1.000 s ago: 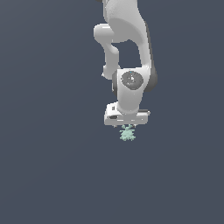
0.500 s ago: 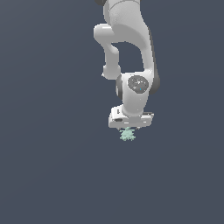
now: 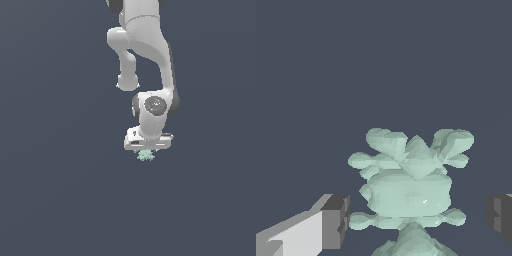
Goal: Pick up the object and move it to a goal position.
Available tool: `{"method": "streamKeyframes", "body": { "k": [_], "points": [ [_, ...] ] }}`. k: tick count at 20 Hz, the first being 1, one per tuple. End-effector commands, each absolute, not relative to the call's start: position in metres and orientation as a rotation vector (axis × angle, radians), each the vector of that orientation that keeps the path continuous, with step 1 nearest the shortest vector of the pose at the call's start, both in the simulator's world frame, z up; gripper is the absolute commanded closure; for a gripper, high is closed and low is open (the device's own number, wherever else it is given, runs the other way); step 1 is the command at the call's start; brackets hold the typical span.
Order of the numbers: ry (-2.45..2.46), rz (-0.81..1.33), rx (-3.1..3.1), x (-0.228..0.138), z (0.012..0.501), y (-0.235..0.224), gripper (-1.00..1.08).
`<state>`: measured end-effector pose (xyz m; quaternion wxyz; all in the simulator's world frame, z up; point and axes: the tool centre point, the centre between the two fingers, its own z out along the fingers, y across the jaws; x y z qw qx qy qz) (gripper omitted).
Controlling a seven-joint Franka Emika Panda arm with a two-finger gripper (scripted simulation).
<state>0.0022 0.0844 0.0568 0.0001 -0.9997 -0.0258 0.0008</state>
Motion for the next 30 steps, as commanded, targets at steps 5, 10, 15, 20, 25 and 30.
{"method": "streamKeyframes", "body": {
  "k": [5,10,15,20,25,30],
  "points": [
    [-0.081,0.0,-3.141,0.004,0.043,0.085,-0.92],
    [-0.081,0.0,-3.141,0.004,0.043,0.085,1.08],
    [-0.081,0.0,-3.141,0.004,0.043,0.085,1.08],
    [-0.081,0.0,-3.141,0.002,0.047,0.086,1.08],
    [-0.081,0.0,-3.141,-0.004,0.06,0.09,1.08],
    [-0.081,0.0,-3.141,-0.015,0.085,0.097,1.08]
  ]
}}
